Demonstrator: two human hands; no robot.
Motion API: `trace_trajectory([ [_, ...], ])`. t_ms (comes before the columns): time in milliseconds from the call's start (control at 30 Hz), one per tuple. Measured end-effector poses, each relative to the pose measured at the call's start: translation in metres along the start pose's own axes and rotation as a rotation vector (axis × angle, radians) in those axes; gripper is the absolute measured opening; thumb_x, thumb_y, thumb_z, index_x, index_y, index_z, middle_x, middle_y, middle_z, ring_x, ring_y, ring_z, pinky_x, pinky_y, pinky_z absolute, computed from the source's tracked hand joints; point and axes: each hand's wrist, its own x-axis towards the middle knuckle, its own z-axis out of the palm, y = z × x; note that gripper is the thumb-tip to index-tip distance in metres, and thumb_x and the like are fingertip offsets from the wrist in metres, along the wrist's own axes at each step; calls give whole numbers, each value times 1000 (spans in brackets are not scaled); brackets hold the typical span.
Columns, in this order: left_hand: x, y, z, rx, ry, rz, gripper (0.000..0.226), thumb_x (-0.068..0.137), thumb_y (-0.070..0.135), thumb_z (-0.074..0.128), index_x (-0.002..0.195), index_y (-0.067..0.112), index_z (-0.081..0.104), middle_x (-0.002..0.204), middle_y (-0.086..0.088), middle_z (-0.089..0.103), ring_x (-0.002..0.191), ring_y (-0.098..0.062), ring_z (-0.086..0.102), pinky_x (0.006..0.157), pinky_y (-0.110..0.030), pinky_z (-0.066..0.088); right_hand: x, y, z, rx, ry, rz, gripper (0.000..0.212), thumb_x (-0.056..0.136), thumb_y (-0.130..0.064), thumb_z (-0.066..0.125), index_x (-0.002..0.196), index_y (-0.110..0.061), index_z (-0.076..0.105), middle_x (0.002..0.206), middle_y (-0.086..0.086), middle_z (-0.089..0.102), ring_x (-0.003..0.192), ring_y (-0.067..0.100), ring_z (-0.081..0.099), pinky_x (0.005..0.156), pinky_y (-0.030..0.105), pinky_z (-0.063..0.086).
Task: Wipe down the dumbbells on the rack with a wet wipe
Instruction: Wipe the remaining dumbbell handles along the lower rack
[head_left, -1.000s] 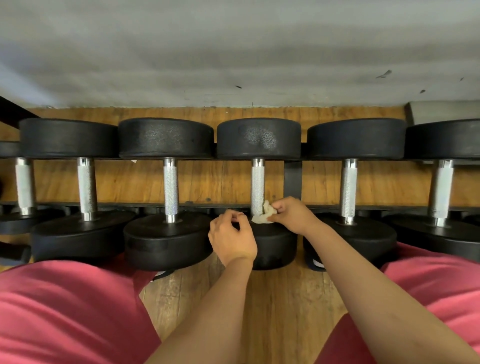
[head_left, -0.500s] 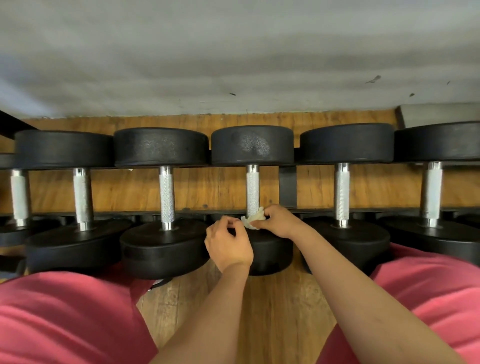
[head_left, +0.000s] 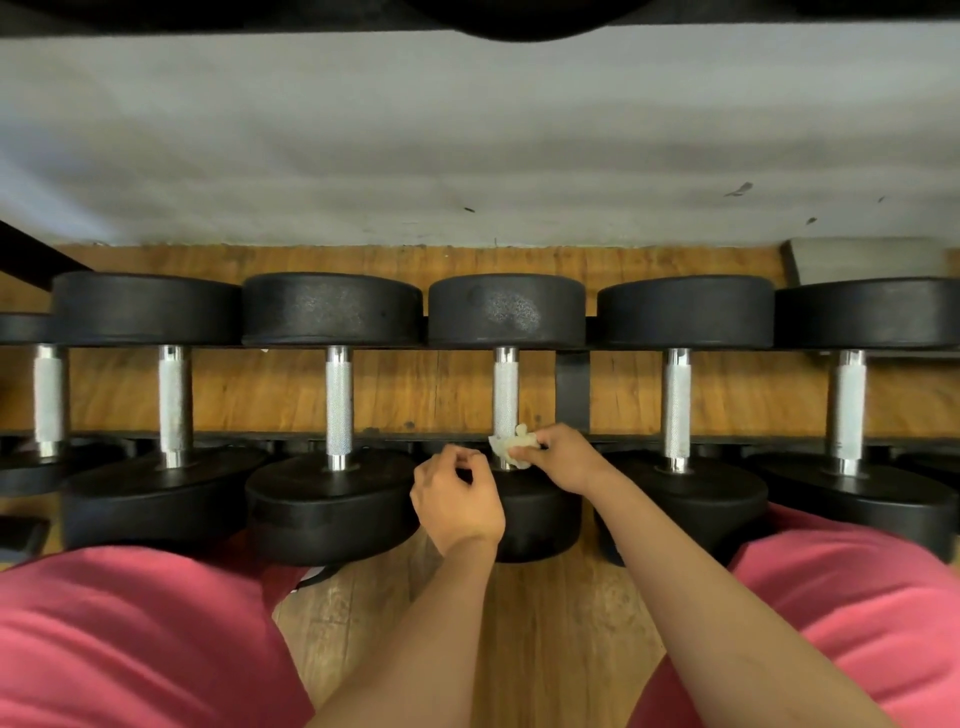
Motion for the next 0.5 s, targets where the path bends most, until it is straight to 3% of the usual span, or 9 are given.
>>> trace_trajectory([
  [133,0,1,0,1,10,29,12,92,23,58,81,25,60,81,19,41,102,-22,53,94,-41,44,-1,-3,2,140,55,10,30,99,-33,54,97,-8,69,86,6,63,77,13,55,65,22,39],
  [267,1,-2,1,7,9,17,11,92,25,57,85,23,65,92,11,48,102,-20,53,90,-35,42,5,-23,-4,351,204,7,29,100,-29,52,115,-8,67,101,5,64,91,13,55,68,19,39],
  [400,3,-5,3,8,-3,14,11,92,25,57,87,23,66,95,11,48,102,-19,52,88,-33,41,19,-51,-17,484,294,35,25,101,-29,50,118,-17,64,94,-8,59,92,10,53,86,29,37],
  [500,3,-7,4,2,-6,6,10,92,25,57,87,24,66,99,9,51,103,-19,52,84,-27,36,28,-59,-21,532,329,23,25,100,-27,53,115,-12,67,102,-4,64,100,13,56,90,28,39],
])
